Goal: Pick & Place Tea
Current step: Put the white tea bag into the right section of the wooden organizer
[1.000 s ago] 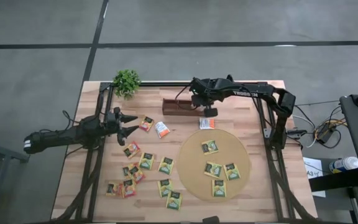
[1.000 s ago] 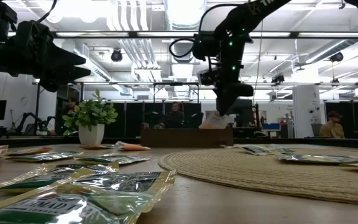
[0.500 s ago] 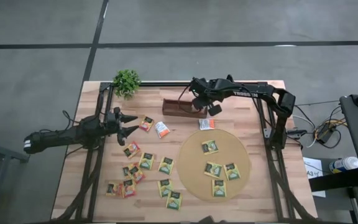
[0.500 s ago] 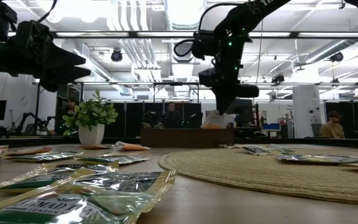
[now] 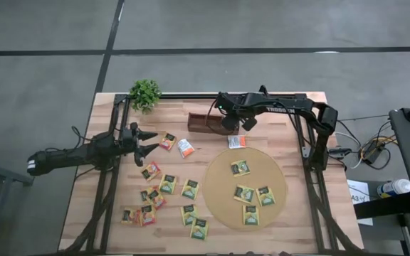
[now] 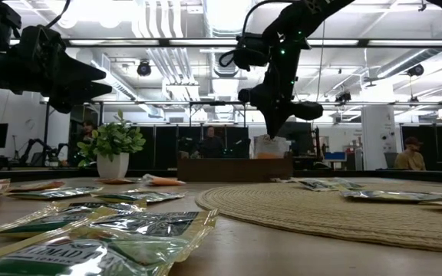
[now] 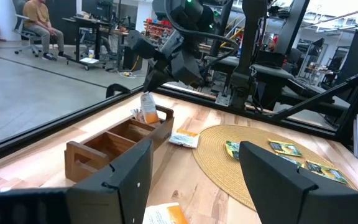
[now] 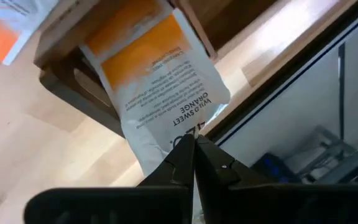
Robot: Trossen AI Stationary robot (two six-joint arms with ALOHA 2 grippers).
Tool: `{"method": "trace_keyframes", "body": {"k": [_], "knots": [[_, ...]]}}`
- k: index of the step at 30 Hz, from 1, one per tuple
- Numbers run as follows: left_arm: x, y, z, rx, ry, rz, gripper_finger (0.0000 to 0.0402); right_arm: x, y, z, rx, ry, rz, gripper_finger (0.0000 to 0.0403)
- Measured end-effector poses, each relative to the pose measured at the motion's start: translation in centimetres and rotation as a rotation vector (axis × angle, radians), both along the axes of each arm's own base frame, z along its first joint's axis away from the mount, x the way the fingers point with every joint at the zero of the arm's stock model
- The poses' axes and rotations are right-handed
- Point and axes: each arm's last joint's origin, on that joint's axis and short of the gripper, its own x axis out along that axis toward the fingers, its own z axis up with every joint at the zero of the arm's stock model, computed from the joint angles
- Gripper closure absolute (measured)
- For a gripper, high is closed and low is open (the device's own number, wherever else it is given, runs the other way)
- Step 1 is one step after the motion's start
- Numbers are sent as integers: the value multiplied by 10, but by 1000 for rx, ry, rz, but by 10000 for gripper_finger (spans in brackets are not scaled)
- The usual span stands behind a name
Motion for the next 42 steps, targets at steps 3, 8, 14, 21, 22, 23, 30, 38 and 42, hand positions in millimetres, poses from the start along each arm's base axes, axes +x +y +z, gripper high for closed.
{"method": "trace_keyframes", "body": {"k": [3, 8, 14, 21, 22, 23, 30, 38, 42], "knots": [[0, 0, 0, 0, 0, 0, 168, 1, 2, 1, -19, 14, 23, 395], [0, 0, 0, 0, 0, 0, 168, 3, 9, 2, -23, 24, 65, 395], [0, 0, 0, 0, 0, 0, 168, 9, 23, 1, 44, -2, 124, 395], [0, 0, 0, 0, 0, 0, 168, 9, 24, 1, 61, -40, 64, 395], [0, 0, 0, 0, 0, 0, 168, 9, 23, 1, 65, -53, 36, 395], [0, 0, 0, 0, 0, 0, 168, 8, 21, 1, 69, -65, 6, 395], [0, 0, 0, 0, 0, 0, 168, 4, 12, 0, 111, -122, -115, 394], [0, 0, 0, 0, 0, 0, 168, 3, 10, 0, 175, -181, -223, 359], [0, 0, 0, 0, 0, 1, 168, 2, 8, -1, 208, -213, -283, 313]]}}
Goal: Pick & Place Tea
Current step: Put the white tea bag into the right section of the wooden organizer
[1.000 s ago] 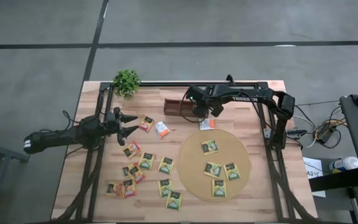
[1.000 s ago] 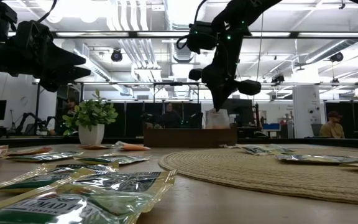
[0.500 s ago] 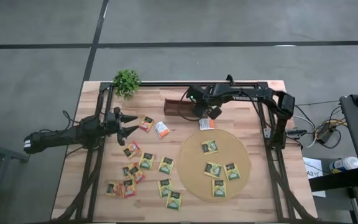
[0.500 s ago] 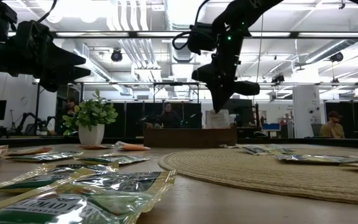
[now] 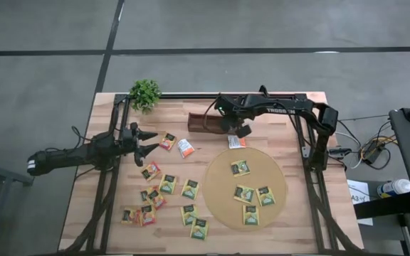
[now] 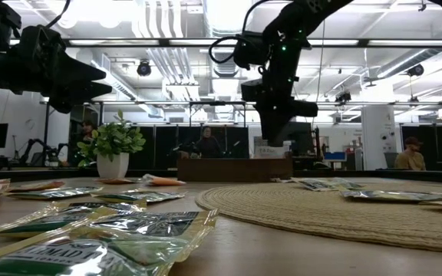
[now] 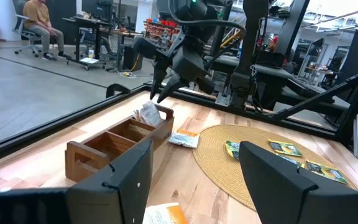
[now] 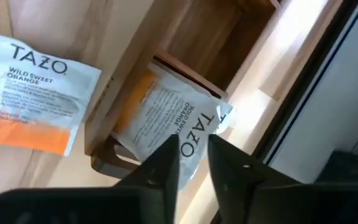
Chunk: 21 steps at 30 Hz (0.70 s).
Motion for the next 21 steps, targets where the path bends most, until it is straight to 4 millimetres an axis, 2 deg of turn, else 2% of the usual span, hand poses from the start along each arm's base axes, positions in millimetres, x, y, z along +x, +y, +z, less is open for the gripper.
{"method": "trace_keyframes", "body": {"k": [7, 14, 21], "knots": [[0, 0, 0, 0, 0, 0, 168, -3, -7, 0, 51, -61, -168, 235], [0, 0, 0, 0, 0, 0, 168, -5, -13, -1, 116, -121, -313, 182], [0, 0, 0, 0, 0, -1, 168, 2, -19, -23, 127, -90, -338, 151]]}}
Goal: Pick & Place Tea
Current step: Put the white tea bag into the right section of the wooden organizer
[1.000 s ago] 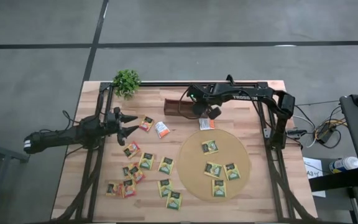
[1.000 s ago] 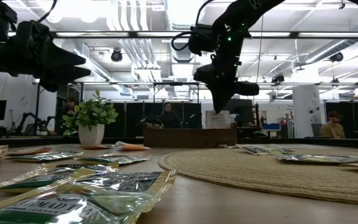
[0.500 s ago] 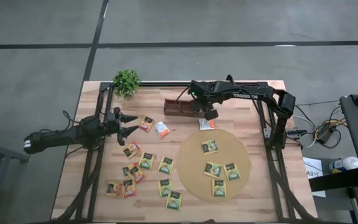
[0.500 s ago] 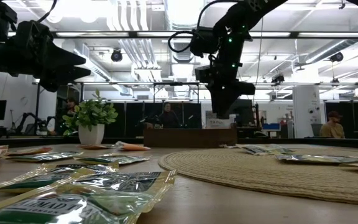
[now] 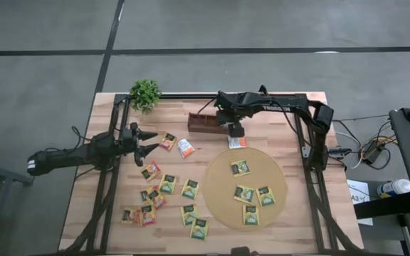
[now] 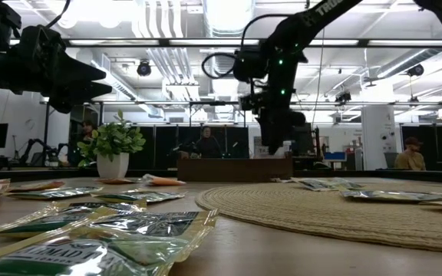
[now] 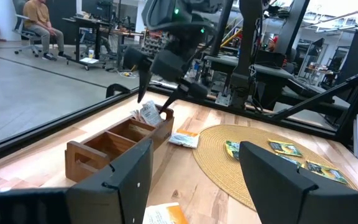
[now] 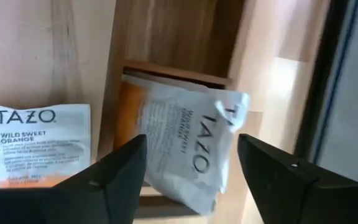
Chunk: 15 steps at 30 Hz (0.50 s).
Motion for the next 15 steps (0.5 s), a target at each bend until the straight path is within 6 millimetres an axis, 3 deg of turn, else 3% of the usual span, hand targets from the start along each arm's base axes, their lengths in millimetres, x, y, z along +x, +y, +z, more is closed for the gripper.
{"method": "trace_keyframes", "body": {"k": [9, 15], "knots": [[0, 0, 0, 0, 0, 0, 168, 3, -7, -22, -122, 113, -45, 136], [0, 0, 0, 0, 0, 0, 168, 6, -11, -23, -174, 97, -80, 148]]}}
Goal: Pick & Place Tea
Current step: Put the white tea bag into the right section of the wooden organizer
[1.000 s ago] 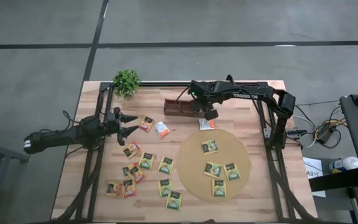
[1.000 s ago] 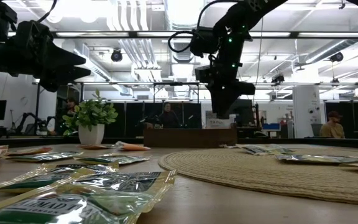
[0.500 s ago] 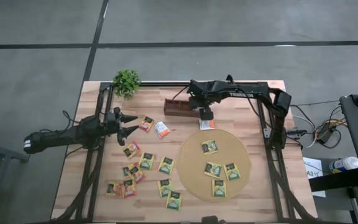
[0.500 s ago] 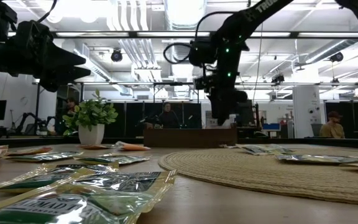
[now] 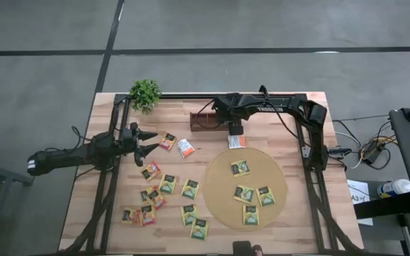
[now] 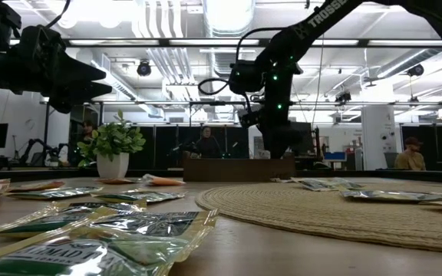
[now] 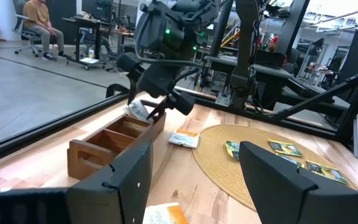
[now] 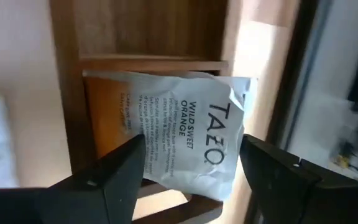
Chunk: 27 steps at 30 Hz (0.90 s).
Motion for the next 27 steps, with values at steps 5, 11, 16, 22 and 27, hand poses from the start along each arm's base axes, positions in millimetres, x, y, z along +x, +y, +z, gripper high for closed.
{"method": "trace_keyframes", "body": {"k": [5, 11, 16, 22, 27], "knots": [[0, 0, 0, 0, 0, 0, 168, 1, -4, 5, -80, -10, -22, 161], [0, 0, 0, 0, 0, 1, 168, 1, -4, 8, -68, -10, 1, 168], [0, 0, 0, 0, 0, 1, 168, -5, 0, 23, -46, -39, -4, 162], [0, 0, 0, 0, 0, 1, 168, -15, 6, 59, 30, -233, -81, 159], [0, 0, 0, 0, 0, 0, 168, -19, 13, 76, 231, -348, 55, 167]]}}
